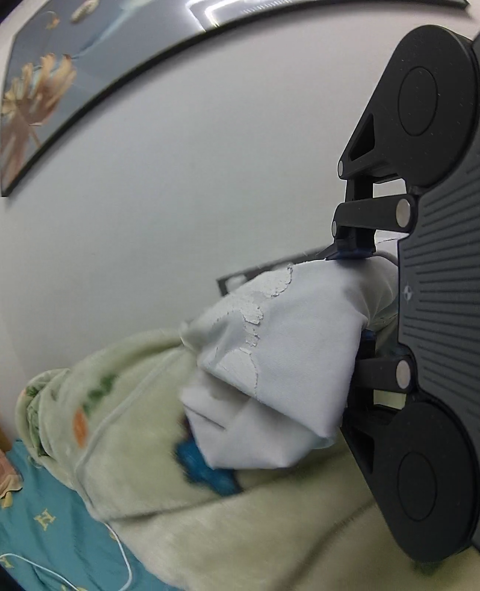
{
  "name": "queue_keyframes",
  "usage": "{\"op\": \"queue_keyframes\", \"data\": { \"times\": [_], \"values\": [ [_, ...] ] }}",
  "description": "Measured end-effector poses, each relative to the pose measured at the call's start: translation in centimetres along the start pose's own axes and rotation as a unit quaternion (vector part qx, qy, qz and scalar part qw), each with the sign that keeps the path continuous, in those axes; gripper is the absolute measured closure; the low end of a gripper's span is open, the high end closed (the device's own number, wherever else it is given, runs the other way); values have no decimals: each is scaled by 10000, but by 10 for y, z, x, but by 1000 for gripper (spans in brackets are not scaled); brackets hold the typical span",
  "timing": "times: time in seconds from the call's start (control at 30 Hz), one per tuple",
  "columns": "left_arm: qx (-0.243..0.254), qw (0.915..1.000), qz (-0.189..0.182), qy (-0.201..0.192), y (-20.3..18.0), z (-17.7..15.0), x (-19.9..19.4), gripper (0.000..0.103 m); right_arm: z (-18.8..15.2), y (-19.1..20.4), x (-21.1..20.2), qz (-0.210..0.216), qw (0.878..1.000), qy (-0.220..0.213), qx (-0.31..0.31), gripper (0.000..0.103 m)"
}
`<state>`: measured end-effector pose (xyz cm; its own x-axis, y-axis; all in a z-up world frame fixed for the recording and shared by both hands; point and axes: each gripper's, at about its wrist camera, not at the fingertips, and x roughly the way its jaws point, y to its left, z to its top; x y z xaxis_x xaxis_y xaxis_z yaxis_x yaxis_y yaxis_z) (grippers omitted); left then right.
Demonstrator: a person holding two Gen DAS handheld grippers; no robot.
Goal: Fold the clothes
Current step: 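Carry the folded shirt onto the green blanket and open both grippers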
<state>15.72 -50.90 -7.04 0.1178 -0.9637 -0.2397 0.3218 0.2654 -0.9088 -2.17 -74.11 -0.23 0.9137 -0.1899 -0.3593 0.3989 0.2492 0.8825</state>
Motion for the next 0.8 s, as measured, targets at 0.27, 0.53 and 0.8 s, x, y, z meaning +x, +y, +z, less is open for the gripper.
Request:
{"op": "queue_keyframes", "data": {
  "times": [0.27,0.53,0.8],
  "values": [
    [693,9960,542,145,-25,-26,-47,24,-17,-8,-17,-147,9992,38,366,69],
    [1868,9742,1254,-175,-97,-51,-125,5,-49,24,-87,-222,9977,-275,-586,47],
    [3150,9316,1700,-628,-190,-110,-219,0,-87,63,-156,-249,9849,-550,-1622,46]
  ]
}}
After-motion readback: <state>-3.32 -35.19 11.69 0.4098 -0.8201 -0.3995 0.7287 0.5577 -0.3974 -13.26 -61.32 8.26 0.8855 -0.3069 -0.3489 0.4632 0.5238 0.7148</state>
